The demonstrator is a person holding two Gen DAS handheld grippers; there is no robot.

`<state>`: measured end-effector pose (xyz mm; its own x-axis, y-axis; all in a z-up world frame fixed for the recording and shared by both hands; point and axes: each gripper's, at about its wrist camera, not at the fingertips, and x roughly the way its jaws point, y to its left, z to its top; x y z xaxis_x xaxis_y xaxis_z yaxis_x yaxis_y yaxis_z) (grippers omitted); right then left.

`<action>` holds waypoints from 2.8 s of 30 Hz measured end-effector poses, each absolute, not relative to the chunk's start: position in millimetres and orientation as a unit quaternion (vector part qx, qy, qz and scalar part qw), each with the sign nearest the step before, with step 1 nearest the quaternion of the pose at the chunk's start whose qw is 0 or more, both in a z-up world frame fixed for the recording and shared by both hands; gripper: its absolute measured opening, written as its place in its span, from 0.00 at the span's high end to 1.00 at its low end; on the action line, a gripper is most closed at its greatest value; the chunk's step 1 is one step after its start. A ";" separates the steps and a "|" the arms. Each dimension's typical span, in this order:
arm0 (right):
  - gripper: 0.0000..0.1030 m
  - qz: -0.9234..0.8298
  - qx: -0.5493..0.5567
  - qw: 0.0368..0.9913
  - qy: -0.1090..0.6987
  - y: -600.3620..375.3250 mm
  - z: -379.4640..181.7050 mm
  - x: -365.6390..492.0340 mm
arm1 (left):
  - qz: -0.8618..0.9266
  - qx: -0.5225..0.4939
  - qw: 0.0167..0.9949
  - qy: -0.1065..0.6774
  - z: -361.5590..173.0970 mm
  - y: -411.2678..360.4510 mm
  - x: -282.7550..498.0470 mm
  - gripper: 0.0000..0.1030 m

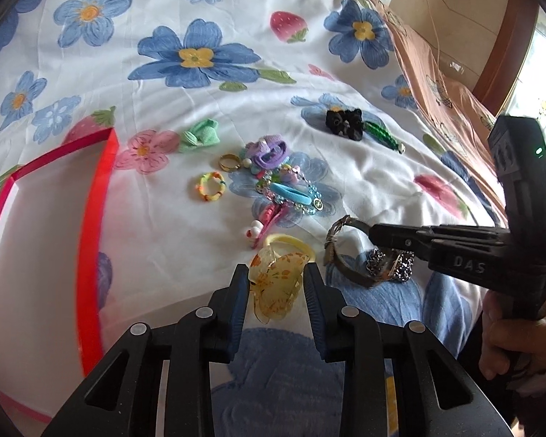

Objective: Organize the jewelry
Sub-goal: 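Grasp the yellow claw clip with the left tool while the right tool grasps the silver watch, then carry the claw clip with the left tool while the right tool carries the watch over the red box, then open the left tool to drop the clip in the box while the right tool releases the watch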

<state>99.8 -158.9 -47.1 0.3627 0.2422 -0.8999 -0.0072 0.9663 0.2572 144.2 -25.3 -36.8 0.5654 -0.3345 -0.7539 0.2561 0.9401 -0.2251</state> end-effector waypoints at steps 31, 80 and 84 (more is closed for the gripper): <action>0.98 0.206 0.077 0.824 0.522 -18.2 -20.0 161.0 | -0.025 -0.114 0.909 0.399 5.5 116.4 106.1 0.71; 0.86 0.245 0.047 0.783 0.570 78.2 -91.7 280.8 | 0.049 -0.112 0.862 0.492 -67.5 197.0 260.3 0.57; 0.73 0.242 0.064 0.793 0.555 64.3 -74.8 272.7 | 0.058 -0.115 0.868 0.479 -53.8 197.1 246.9 0.52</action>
<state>272.7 64.3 -74.8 0.2670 0.4546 -0.8498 -0.3126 0.8749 0.3698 246.9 197.1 -53.8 0.5344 -0.0097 -0.8452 -0.2116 0.9666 -0.1449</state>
